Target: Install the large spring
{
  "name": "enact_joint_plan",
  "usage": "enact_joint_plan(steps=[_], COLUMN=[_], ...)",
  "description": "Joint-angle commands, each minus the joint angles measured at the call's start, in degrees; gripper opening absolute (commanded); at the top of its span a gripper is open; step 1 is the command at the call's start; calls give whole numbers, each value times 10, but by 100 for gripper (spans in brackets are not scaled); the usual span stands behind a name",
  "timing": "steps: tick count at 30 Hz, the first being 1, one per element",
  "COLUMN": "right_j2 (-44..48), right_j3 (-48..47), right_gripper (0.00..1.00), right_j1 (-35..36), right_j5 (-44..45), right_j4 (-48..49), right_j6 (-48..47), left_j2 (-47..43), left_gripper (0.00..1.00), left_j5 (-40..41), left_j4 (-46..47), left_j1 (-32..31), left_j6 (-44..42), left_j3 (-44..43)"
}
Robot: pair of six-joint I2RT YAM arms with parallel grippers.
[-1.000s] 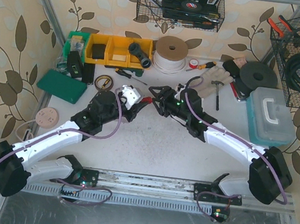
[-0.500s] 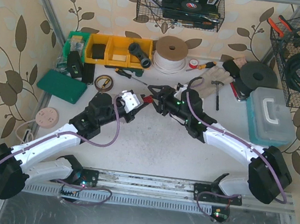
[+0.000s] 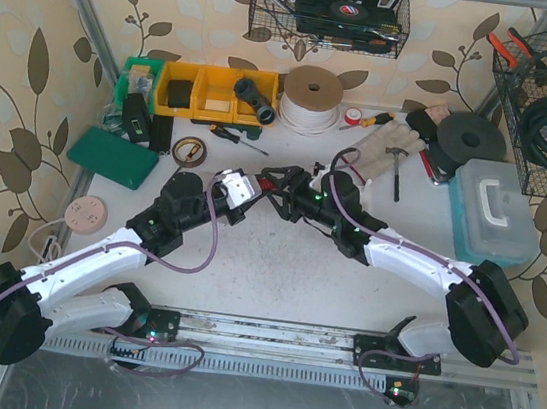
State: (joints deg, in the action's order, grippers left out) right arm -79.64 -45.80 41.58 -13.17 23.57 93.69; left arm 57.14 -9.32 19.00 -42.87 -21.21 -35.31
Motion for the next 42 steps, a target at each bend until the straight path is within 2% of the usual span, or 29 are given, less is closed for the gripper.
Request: enact_joint_plan(steps=[1, 6, 10, 13, 16, 19, 20, 23, 25, 27, 30, 34, 39, 42], right_j2=[-1, 22, 37, 46, 50, 51, 53, 70, 92, 130, 185, 233, 229, 206], right_j3=[24, 43, 48, 56, 66, 70, 73, 76, 74, 61, 36, 28, 1, -12], right_gripper=[61, 46, 41, 33, 19, 0, 0, 0, 0, 0, 0, 0, 0, 0], right_j1=[11, 13, 16, 16, 16, 16, 16, 16, 12, 9, 9, 8, -10, -69], right_j5=[1, 22, 28, 43, 58, 72, 79, 107, 135, 180, 274, 401, 506, 486], right_j4=[88, 107, 101, 99, 114, 129, 133, 126, 97, 13, -102, -168, -226, -259], right_j6=[17, 20, 13, 9, 5, -5, -9, -44, -96, -173, -324, -491, -696, -745], left_j2=[-4, 5, 4, 4, 4, 3, 2, -4, -12, -15, -11, 7, 46, 71], left_gripper=[0, 0, 0, 0, 0, 0, 6, 43, 59, 71, 77, 87, 94, 98], left_j5=[-15, -18, -12, -9, -3, 3, 8, 22, 42, 76, 138, 246, 220, 219], left_j4=[55, 63, 73, 77, 84, 95, 98, 89, 54, 12, -50, -135, -197, -232], left_j1=[-6, -6, -6, -6, -6, -6, -6, -6, -6, -6, -5, -2, 10, 11], left_j6=[-19, -28, -36, -41, -44, -42, -35, -9, 29, 76, 137, 249, 294, 312], left_j3=[-8, -7, 1, 5, 12, 23, 26, 26, 19, 9, -4, -34, -66, -80])
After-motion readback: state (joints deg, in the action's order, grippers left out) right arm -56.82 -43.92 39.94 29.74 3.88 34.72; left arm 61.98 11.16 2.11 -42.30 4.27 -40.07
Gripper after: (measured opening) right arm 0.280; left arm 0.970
